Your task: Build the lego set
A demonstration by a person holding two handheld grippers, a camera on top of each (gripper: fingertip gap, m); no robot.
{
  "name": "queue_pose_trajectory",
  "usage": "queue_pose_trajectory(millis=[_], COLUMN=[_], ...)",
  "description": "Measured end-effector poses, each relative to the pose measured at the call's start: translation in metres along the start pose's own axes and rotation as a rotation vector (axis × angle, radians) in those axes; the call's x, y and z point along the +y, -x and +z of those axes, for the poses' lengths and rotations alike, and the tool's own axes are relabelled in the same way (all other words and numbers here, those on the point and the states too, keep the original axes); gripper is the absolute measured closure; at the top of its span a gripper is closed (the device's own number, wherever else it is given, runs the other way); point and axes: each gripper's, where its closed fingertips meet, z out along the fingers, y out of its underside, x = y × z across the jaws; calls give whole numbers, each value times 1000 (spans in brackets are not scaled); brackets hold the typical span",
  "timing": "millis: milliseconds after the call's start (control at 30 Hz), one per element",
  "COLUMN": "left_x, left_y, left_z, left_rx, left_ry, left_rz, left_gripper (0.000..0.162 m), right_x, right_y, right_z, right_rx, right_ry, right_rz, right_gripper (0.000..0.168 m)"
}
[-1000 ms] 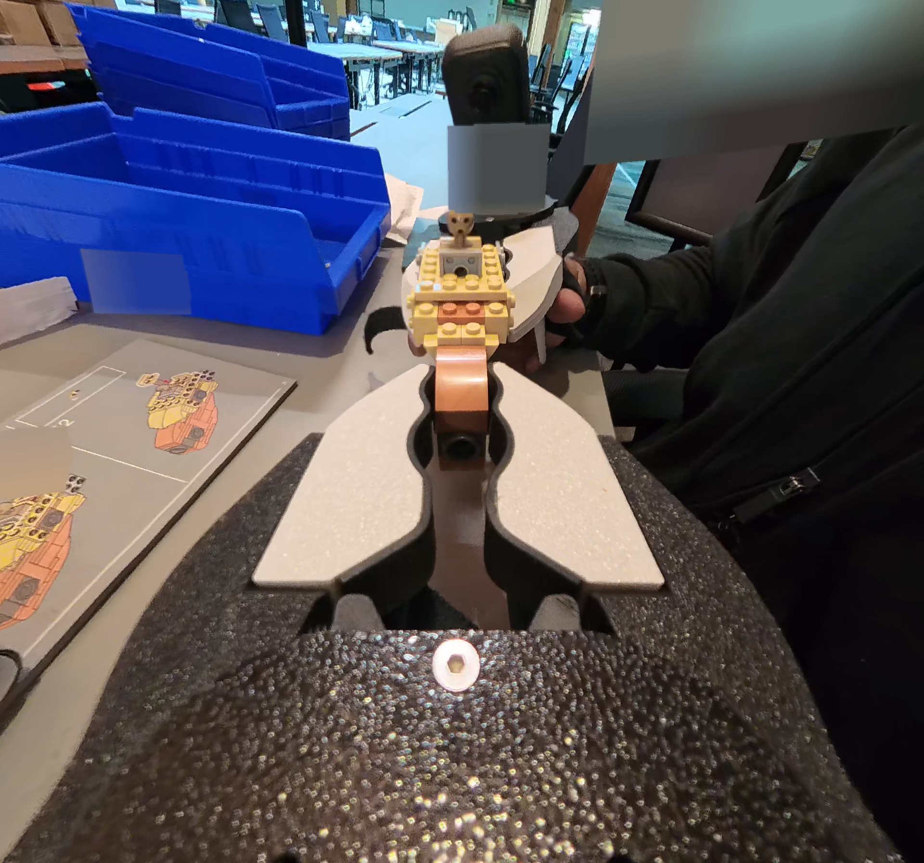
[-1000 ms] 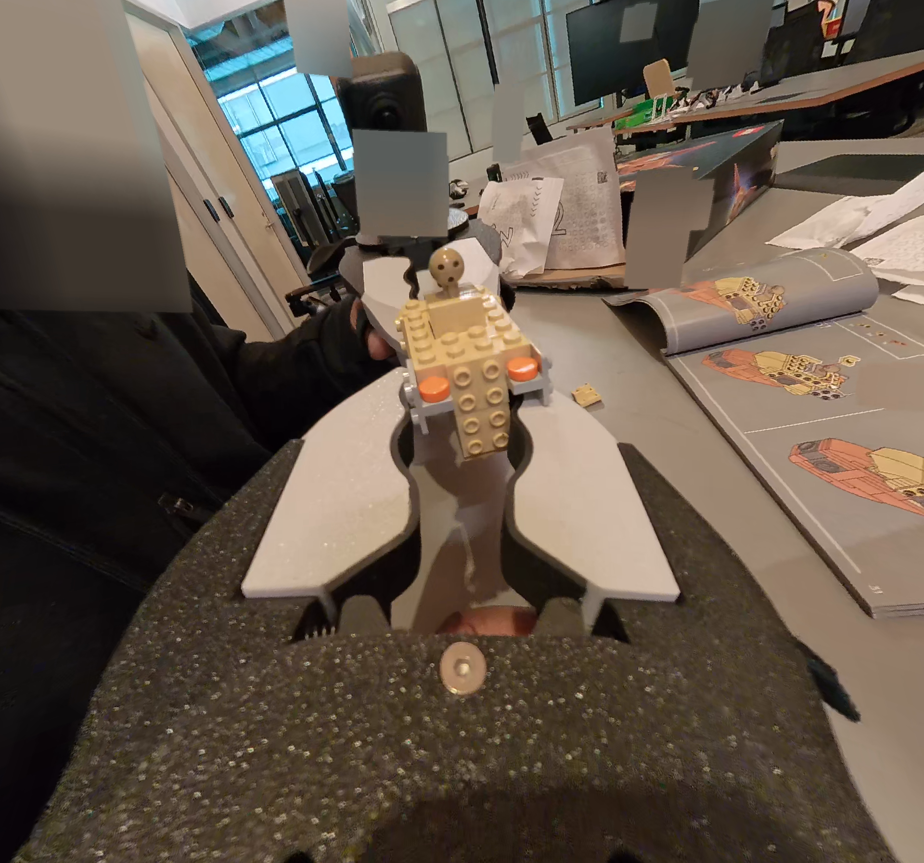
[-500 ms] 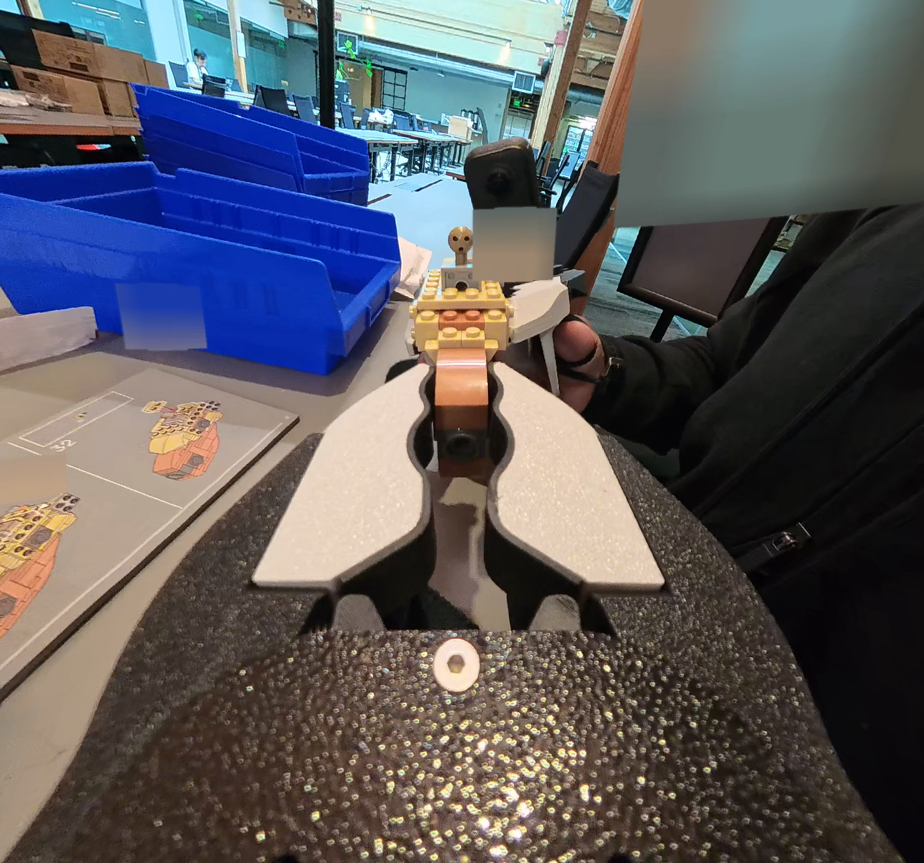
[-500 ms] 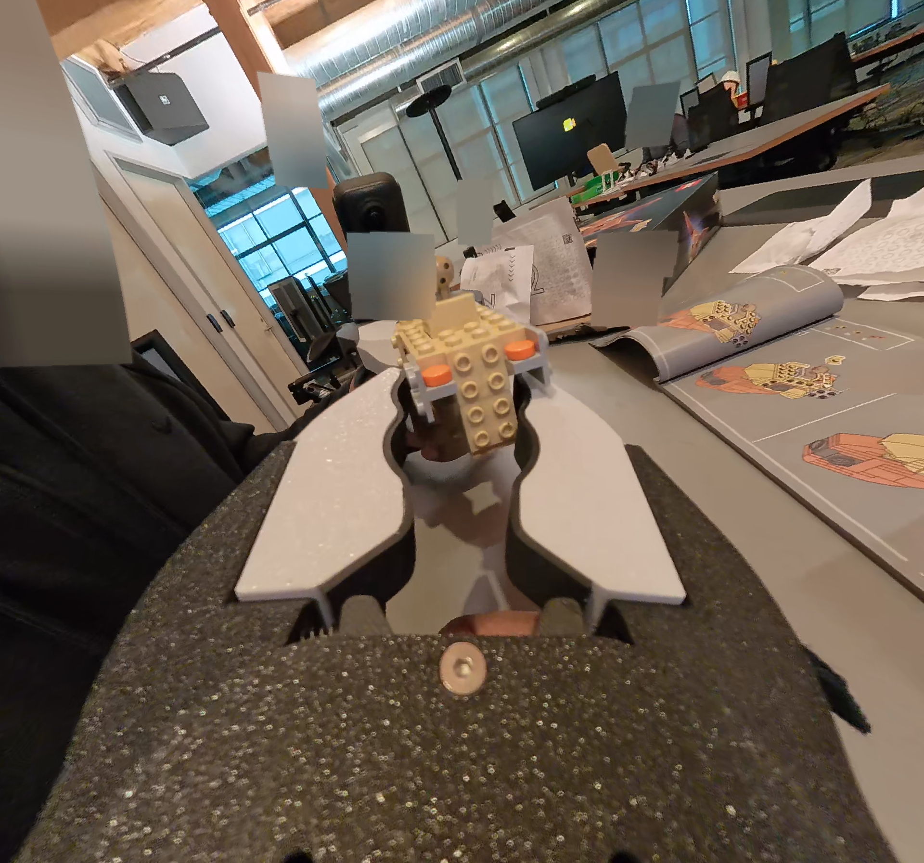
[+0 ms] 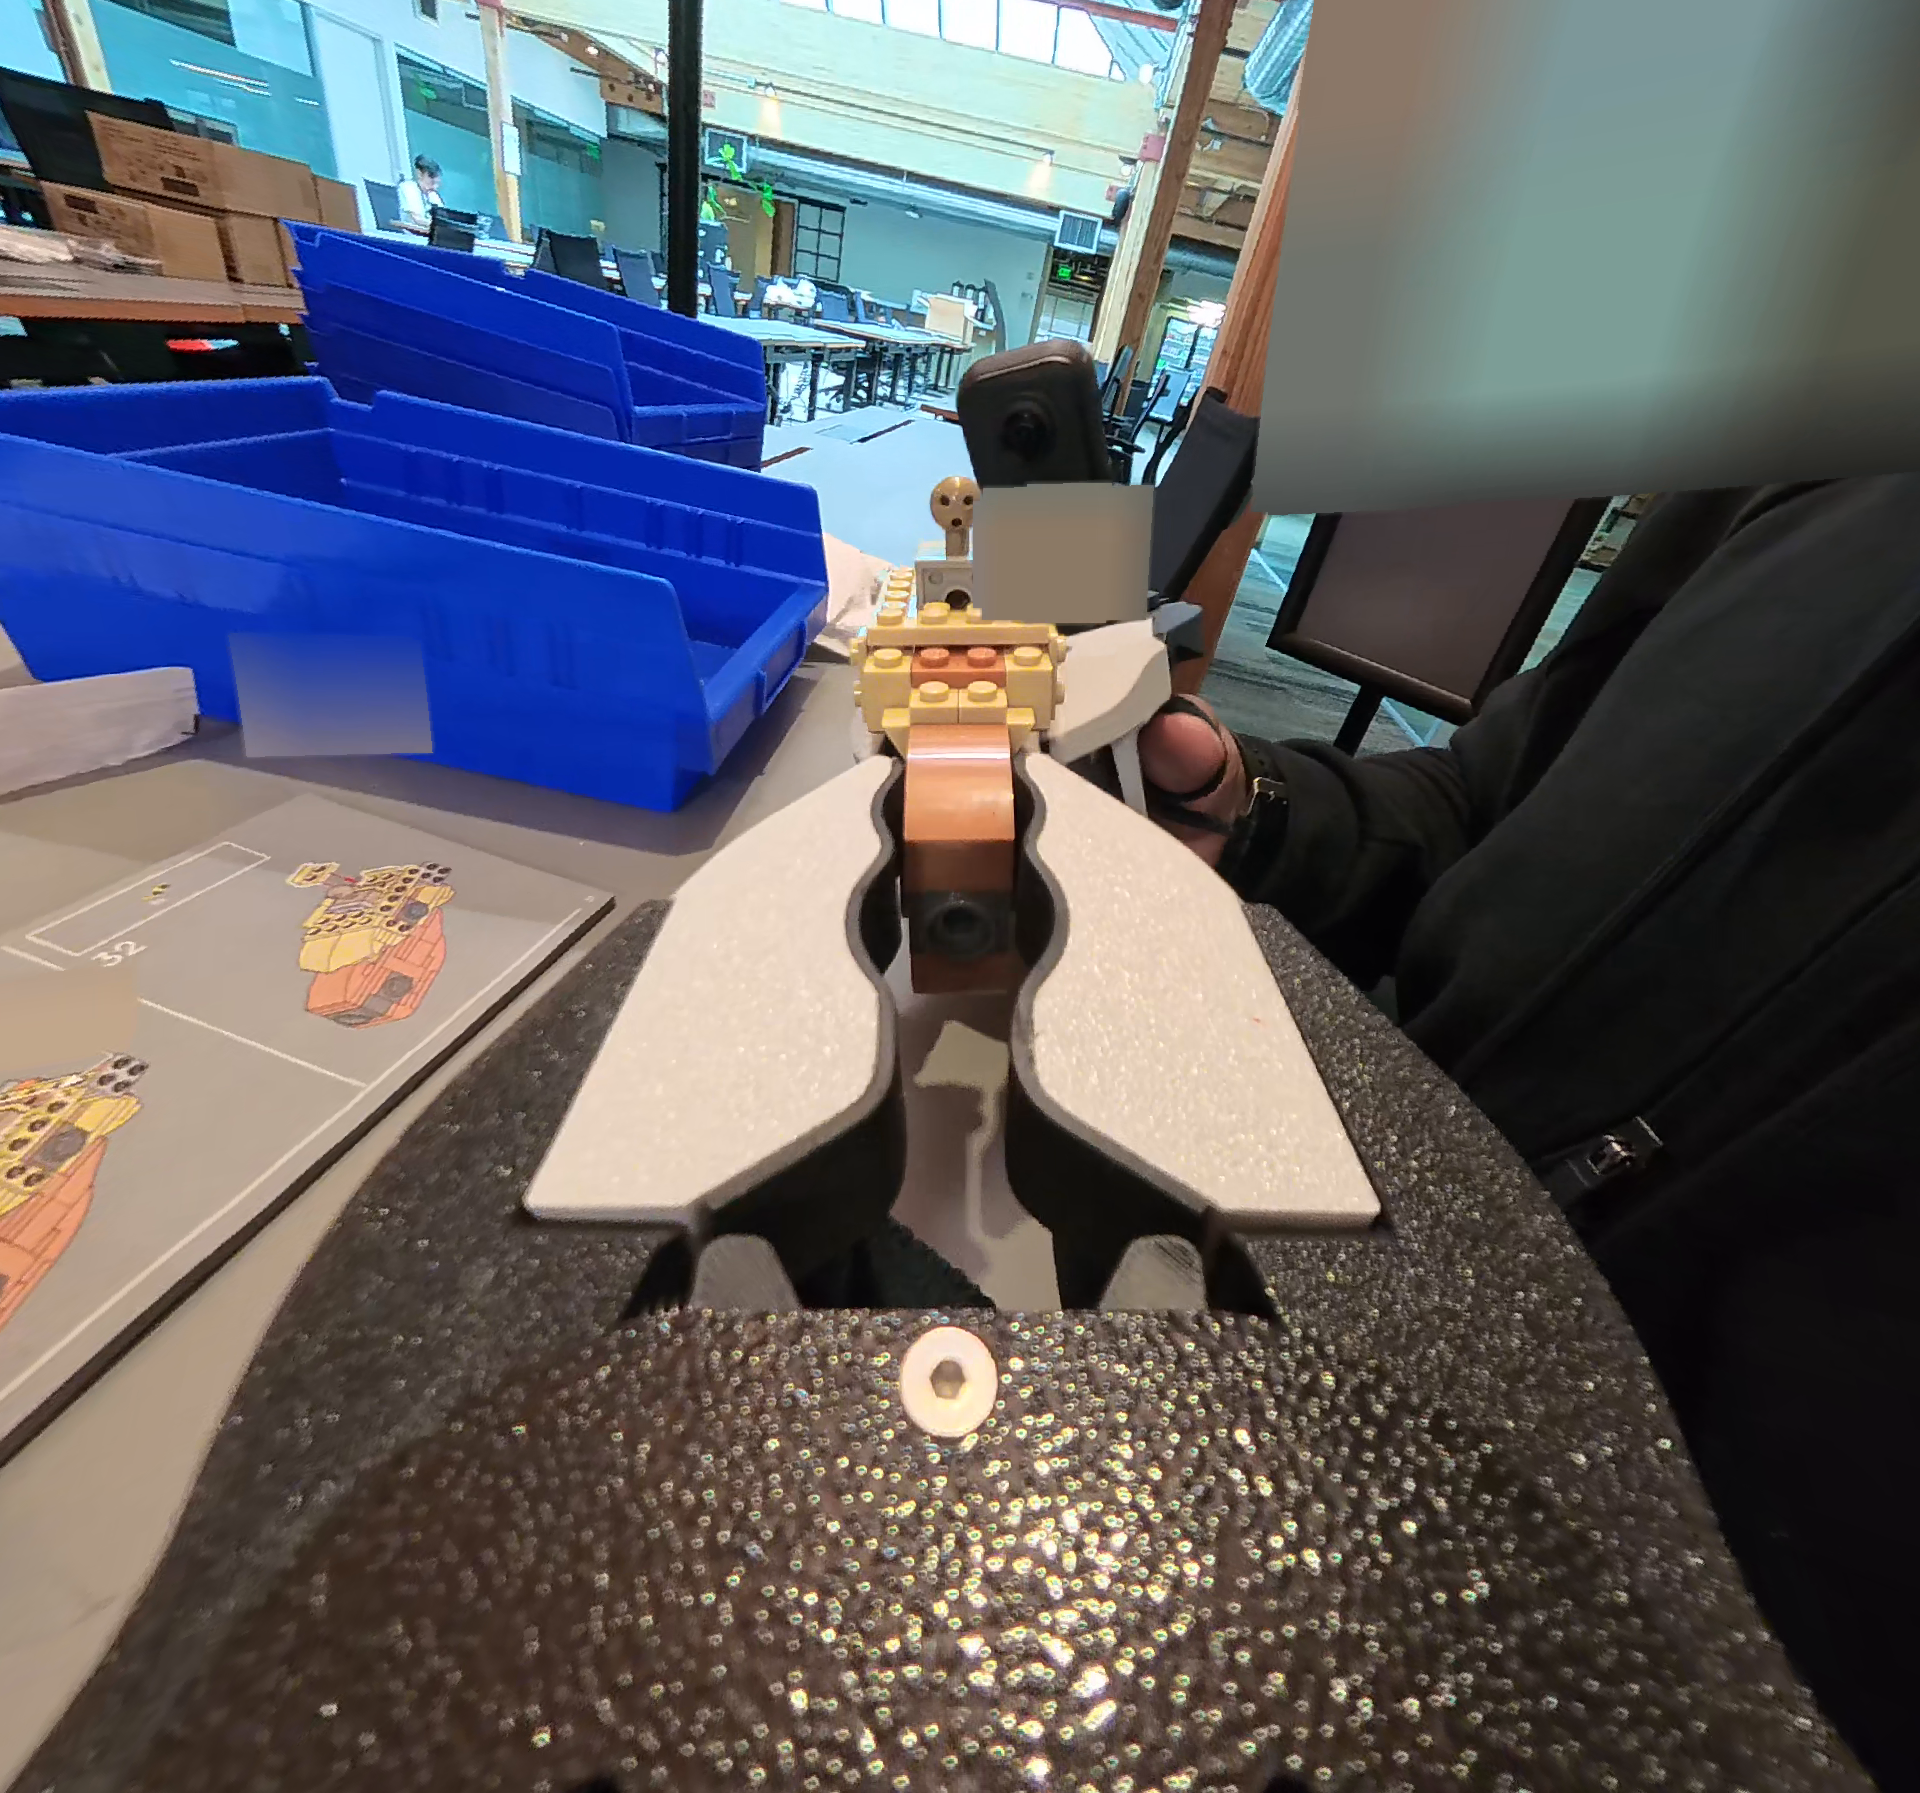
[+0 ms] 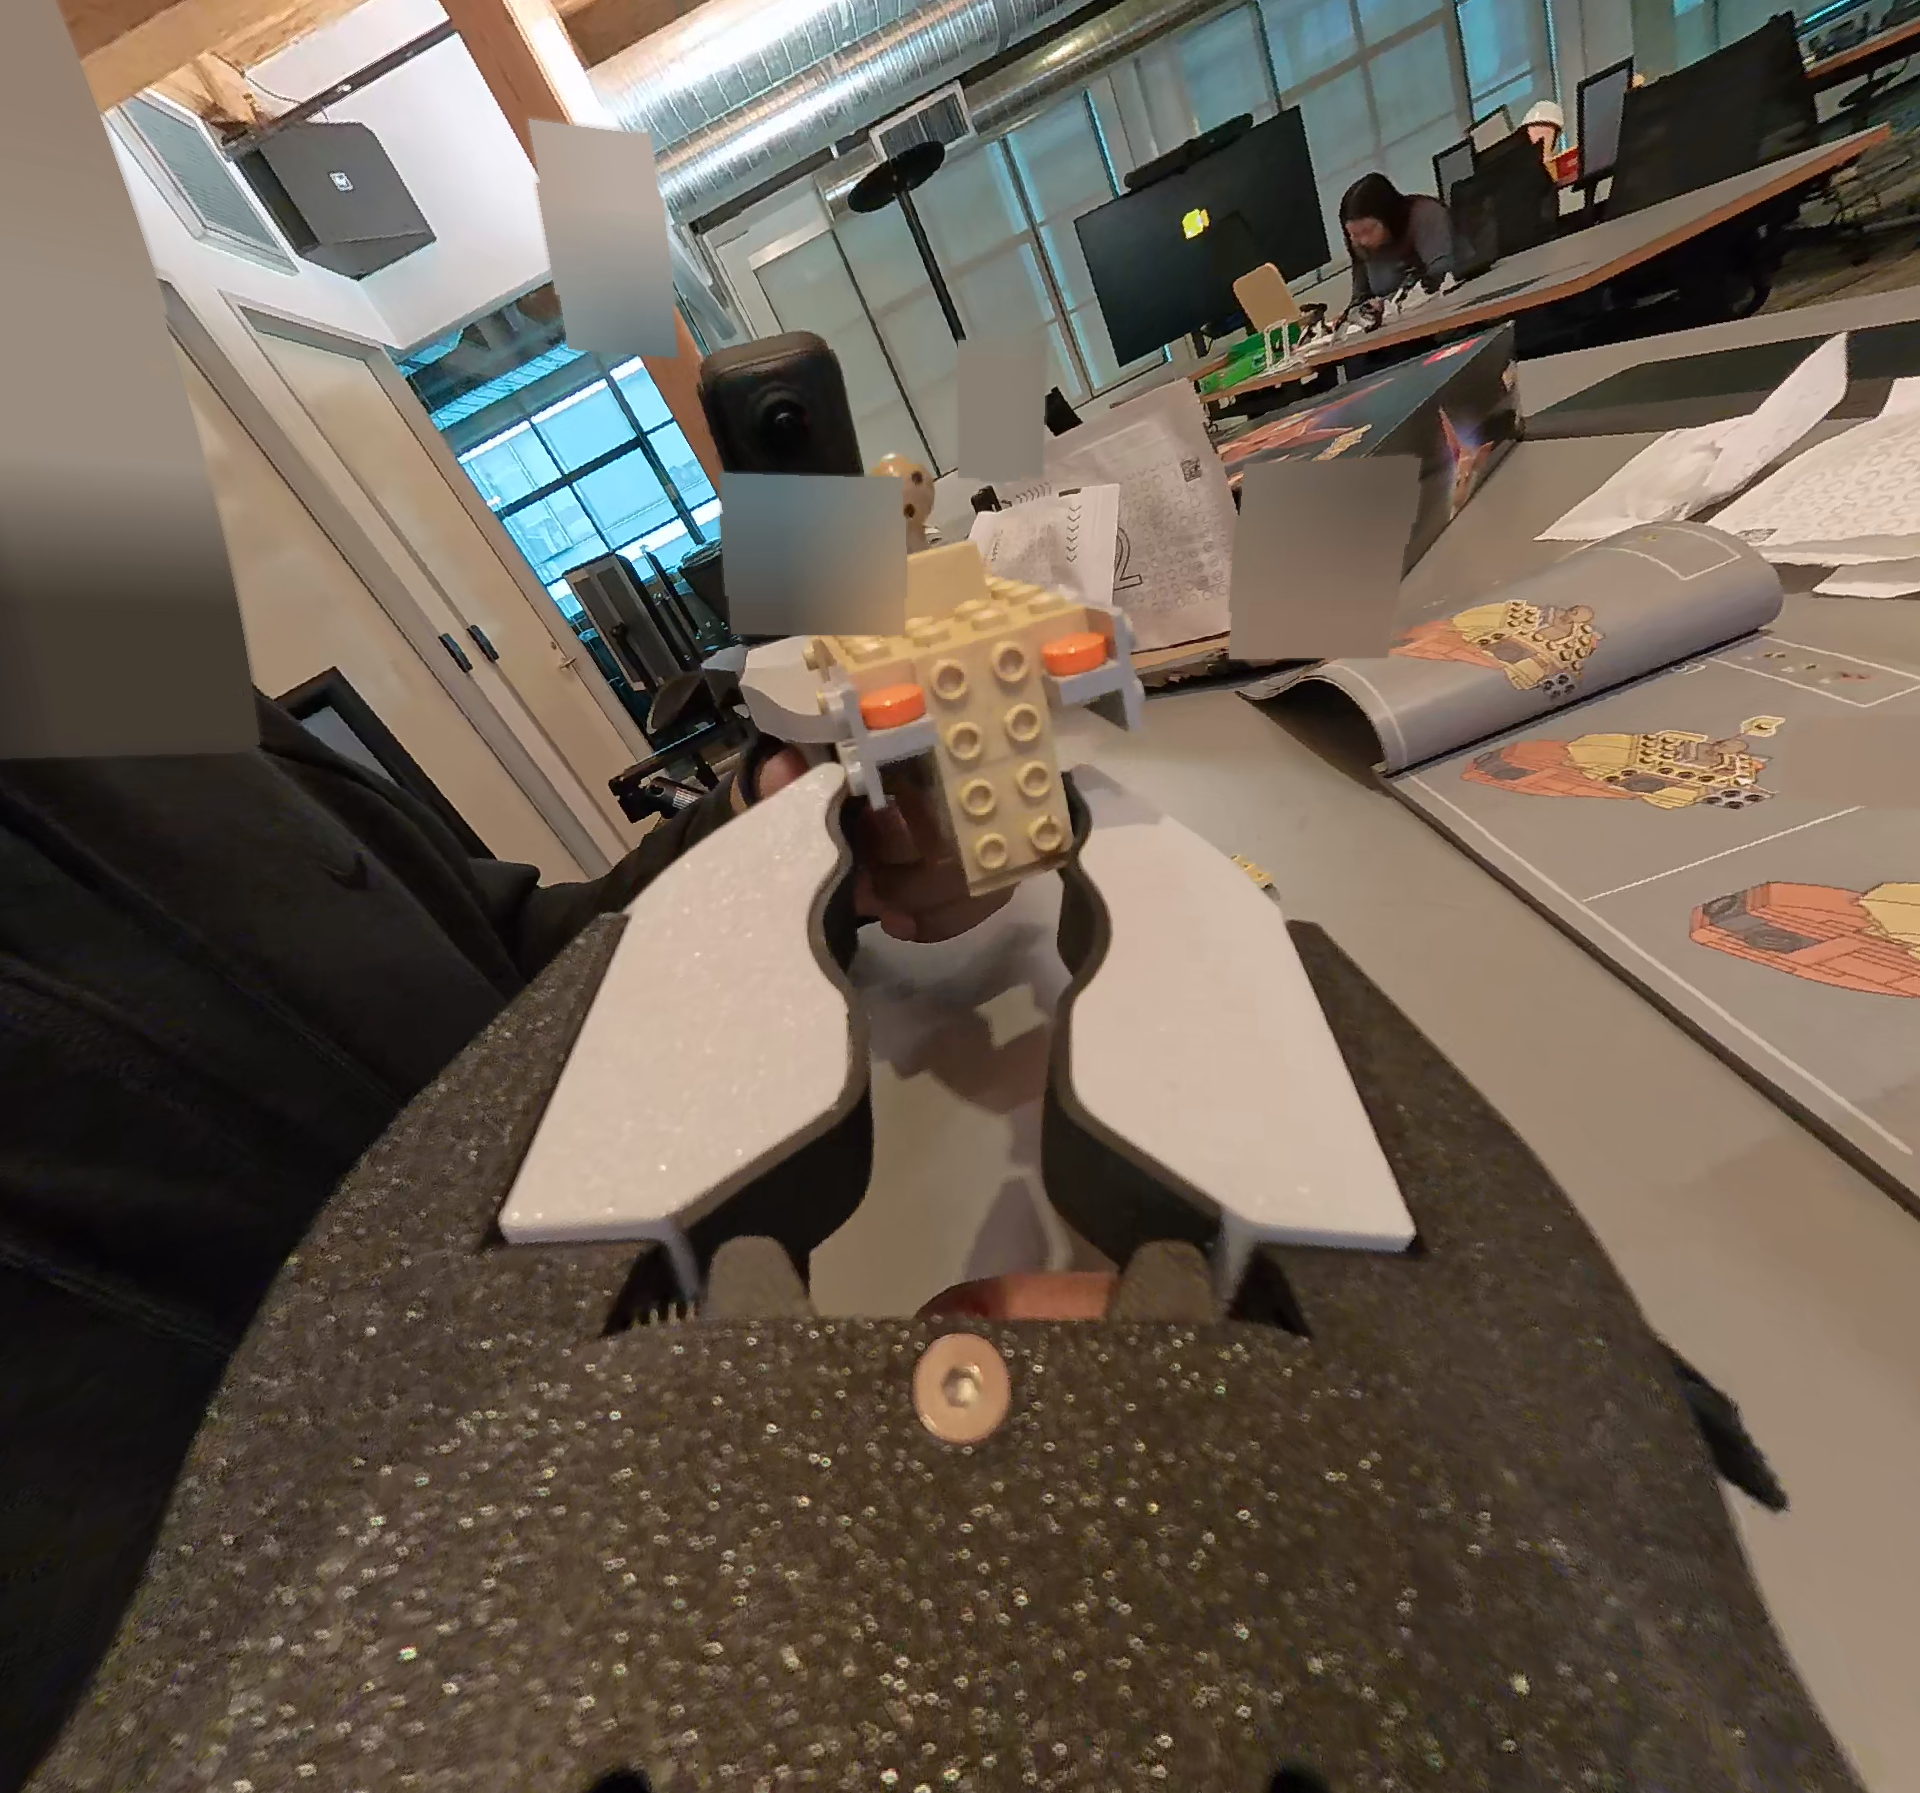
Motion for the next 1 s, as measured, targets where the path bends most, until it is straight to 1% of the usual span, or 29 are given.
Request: queue_pose_trajectory(millis=[267, 600, 767, 833, 1000], left_x=[3, 4, 5, 5, 0], left_y=[-4, -6, -10, -8, -13], left_z=[6, 11, 10, 10, 7], left_rx=[47, 58, 68, 53, 46], left_ry=[23, 61, 63, 61, 59], left_rz=[-14, -12, -6, -5, 34], left_gripper=[144, 144, 144, 142, 139], right_x=[-1, 1, 2, 2, -1], right_y=[3, 4, 9, 13, 18], right_z=[0, 1, 0, 0, -3], right_rx=[-8, -3, -28, -41, -33], right_ry=[-13, -9, -9, -23, -57], right_rz=[-10, -34, -52, -70, -127], right_gripper=[138, 139, 142, 146, 146])
